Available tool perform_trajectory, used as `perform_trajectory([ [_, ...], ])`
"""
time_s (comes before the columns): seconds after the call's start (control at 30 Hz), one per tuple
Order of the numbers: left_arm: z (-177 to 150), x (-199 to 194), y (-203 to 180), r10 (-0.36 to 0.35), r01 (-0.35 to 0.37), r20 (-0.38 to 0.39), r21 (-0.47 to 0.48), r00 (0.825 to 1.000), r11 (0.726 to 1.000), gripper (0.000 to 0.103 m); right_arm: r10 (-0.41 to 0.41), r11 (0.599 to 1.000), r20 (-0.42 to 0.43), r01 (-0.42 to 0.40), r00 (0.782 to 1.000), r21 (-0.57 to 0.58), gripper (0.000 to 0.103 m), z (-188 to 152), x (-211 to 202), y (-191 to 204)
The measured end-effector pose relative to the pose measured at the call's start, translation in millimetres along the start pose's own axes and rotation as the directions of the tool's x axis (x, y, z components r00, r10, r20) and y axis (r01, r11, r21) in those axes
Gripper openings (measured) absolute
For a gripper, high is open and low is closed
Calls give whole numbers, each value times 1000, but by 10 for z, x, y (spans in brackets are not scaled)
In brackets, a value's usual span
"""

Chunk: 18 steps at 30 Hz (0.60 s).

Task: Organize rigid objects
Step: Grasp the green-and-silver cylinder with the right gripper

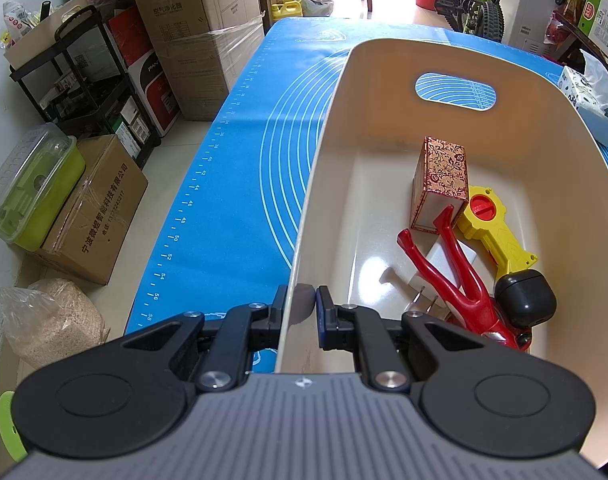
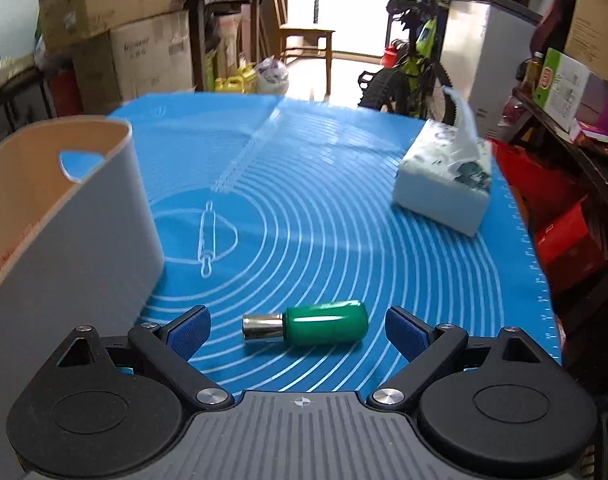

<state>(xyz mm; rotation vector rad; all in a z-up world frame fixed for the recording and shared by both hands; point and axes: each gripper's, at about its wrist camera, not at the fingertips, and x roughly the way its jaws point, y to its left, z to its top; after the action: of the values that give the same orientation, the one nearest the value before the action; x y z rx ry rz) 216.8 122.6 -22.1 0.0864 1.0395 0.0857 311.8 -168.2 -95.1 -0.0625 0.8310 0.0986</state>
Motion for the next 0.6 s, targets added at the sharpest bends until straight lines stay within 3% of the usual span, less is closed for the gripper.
perform_trajectory([
  [0.3,0,0,2,0,0,0,0,1000,1000,15,-14,1000,12,14,1000,-10,91,-92,225,53],
  [0.5,2,-1,2,0,0,0,0,1000,1000,15,-24,999,13,23,1000,47,79,-103,303,-29],
  [0.6,2,-1,4,0,0,0,0,1000,1000,15,-15,999,21,15,1000,36,79,-129,288,-19],
])
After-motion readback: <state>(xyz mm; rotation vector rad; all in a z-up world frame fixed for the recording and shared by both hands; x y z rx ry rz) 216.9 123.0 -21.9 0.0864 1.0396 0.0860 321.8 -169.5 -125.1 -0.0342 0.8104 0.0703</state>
